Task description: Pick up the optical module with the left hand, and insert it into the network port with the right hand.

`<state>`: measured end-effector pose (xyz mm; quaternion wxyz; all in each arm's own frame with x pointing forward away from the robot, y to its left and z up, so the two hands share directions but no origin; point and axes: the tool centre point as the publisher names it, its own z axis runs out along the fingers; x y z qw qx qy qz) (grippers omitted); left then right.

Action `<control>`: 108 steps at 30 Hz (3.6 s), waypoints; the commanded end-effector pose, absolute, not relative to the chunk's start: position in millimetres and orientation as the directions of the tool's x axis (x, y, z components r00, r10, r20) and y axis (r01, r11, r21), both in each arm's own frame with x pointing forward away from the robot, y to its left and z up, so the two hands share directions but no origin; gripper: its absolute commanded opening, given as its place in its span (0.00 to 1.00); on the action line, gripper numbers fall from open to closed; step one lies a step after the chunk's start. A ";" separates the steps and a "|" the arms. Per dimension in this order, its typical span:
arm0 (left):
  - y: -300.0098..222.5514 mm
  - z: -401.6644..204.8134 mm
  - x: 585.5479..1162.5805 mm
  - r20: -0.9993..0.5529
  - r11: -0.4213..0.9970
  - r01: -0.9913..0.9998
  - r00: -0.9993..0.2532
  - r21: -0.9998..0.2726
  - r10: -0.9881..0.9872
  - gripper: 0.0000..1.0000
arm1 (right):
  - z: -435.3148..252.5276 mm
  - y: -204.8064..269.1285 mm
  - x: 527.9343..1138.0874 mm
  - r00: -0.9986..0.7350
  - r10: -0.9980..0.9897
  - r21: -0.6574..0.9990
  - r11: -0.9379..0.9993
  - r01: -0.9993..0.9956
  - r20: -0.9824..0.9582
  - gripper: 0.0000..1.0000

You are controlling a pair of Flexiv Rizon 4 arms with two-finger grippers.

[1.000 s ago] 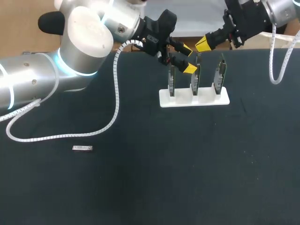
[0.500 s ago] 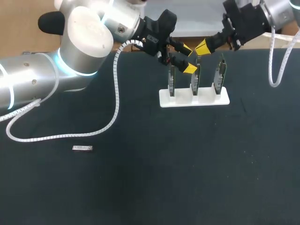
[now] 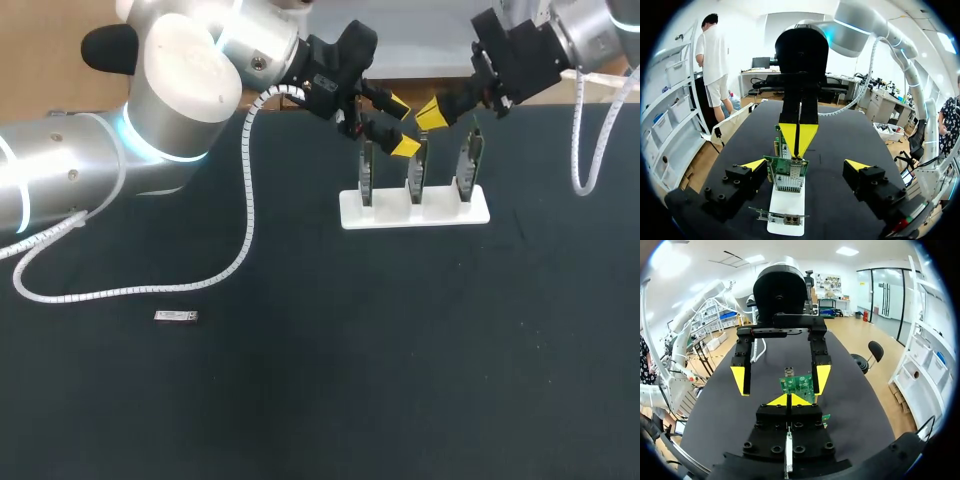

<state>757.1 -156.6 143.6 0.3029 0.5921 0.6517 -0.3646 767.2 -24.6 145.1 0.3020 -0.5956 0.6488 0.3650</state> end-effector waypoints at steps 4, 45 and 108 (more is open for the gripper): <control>-157.1 143.6 758.8 -0.825 0.030 0.993 -0.115 -0.118 0.553 1.00 | 138.5 -23.8 769.1 -0.119 -0.555 0.132 0.016 -0.991 -0.823 0.00; -157.1 143.6 758.8 -0.825 0.030 0.993 -0.115 -0.118 0.553 1.00 | 182.5 -49.7 767.3 -0.093 -0.484 0.094 0.024 -0.995 -0.870 0.00; -157.1 143.6 758.8 -0.825 0.030 0.993 -0.115 -0.118 0.553 1.00 | 155.1 -133.5 751.4 -0.151 -0.517 0.136 0.068 -0.988 -0.843 0.00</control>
